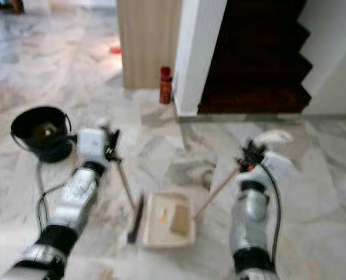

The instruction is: Sweep floor

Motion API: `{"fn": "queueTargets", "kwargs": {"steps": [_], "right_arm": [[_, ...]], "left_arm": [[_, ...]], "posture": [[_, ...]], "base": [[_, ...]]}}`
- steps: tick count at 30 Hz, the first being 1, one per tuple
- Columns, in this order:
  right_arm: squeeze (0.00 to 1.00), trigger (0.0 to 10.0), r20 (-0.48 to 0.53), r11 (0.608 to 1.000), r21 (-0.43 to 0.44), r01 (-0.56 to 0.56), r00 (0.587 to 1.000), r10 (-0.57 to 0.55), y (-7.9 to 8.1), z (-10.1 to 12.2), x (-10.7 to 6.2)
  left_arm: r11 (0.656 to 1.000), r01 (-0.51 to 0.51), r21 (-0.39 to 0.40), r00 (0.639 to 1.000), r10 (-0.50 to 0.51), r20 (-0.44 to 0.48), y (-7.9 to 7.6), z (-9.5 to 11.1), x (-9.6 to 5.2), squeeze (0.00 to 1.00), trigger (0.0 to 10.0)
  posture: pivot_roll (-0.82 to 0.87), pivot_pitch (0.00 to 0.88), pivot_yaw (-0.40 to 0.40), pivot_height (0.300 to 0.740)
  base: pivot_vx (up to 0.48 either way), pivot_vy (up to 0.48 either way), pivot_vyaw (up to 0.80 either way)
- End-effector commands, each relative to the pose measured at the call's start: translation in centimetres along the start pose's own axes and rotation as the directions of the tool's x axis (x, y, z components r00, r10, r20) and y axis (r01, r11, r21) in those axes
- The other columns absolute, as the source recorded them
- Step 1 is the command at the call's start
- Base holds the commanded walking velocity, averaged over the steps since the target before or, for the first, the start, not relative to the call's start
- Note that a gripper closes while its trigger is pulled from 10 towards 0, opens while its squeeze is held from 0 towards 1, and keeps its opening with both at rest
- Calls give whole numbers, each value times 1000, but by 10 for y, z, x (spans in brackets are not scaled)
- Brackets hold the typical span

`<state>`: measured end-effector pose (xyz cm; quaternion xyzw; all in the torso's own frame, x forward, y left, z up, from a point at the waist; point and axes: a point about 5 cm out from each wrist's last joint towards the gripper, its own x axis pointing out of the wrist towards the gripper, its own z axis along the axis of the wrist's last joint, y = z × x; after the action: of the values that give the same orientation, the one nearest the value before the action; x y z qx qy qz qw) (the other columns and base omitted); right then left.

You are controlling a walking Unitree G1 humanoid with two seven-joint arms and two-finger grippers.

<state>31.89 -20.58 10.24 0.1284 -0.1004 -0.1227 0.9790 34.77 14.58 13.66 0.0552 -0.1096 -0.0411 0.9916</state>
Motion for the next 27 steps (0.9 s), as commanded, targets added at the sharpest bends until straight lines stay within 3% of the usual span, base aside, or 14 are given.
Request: {"fn": "queueTargets", "kwargs": {"steps": [1, 27], "right_arm": [[0, 10000, 50, 999, 27, 19, 999, -21, -4, 10, 3], [0, 10000, 49, 999, 35, 8, 999, -10, -1, 10, 2]], "left_arm": [[1000, 18, -8, 999, -17, 40, -8, 9, 3, 0, 10000], [1000, 22, -6, 999, -22, 41, -8, 11, 3, 0, 10000]], "posture": [[81, 62, -70, 740], [86, 66, -65, 740]], "base": [[0, 371, 0], [0, 372, 0]]}}
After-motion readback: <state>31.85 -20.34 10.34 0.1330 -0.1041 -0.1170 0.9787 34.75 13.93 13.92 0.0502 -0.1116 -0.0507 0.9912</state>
